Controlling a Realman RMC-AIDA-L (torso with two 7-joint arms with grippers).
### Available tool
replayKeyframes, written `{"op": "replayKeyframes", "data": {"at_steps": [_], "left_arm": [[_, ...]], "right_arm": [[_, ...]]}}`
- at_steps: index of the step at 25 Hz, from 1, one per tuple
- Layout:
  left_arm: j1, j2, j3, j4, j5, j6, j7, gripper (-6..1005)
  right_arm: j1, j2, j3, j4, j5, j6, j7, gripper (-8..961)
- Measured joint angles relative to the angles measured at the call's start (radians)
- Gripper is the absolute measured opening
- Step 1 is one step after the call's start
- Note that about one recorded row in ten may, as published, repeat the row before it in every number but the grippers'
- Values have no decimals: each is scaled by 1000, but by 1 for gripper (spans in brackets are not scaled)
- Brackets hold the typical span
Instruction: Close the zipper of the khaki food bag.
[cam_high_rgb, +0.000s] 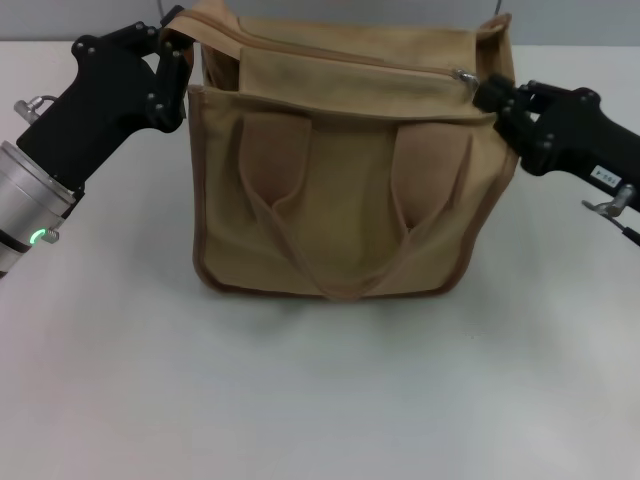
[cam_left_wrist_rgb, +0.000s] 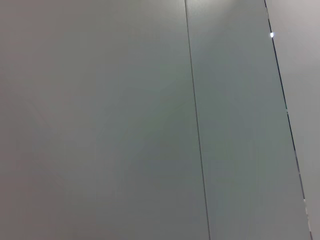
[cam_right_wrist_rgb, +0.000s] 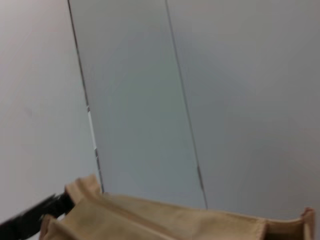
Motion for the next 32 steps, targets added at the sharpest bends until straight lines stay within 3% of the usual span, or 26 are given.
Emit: {"op": "replayKeyframes", "data": {"at_steps": [7, 14, 18, 20, 22, 23, 24, 25, 27, 28, 32], "left_arm": [[0, 0, 2, -4, 2, -4, -8, 176], [32, 10, 6, 31, 18, -20, -204, 178], [99, 24, 9, 197, 153, -21, -500, 180], [125, 45, 9, 278, 246, 6, -663, 264], [145, 69, 9, 313, 294, 49, -755, 347], [163, 98, 9, 324, 322, 104, -806, 389], [163, 98, 9, 324, 322, 104, -806, 437], [172, 113, 9, 325, 336, 142, -824, 485], [180, 122, 9, 326, 349, 172, -826, 581], [199, 131, 9, 326, 400, 270, -807, 629], [205, 121, 10, 319, 463, 350, -744, 767]], "right_arm": [[-5, 1, 64, 44, 2, -70, 8, 91], [-29, -3, 113, 100, -3, -242, -23, 404], [-38, -15, 112, 122, -36, -298, -44, 602], [-38, -22, 115, 128, -76, -313, -47, 722], [-37, -24, 115, 130, -105, -317, -47, 722], [-33, -24, 112, 130, -148, -320, -47, 722], [-33, -24, 112, 130, -148, -320, -47, 722], [-31, -25, 110, 130, -167, -321, -48, 722], [-25, -25, 107, 131, -218, -331, -54, 722], [-21, -21, 105, 129, -272, -345, -69, 722], [-4, -15, 103, 129, -367, -366, -90, 722]]}}
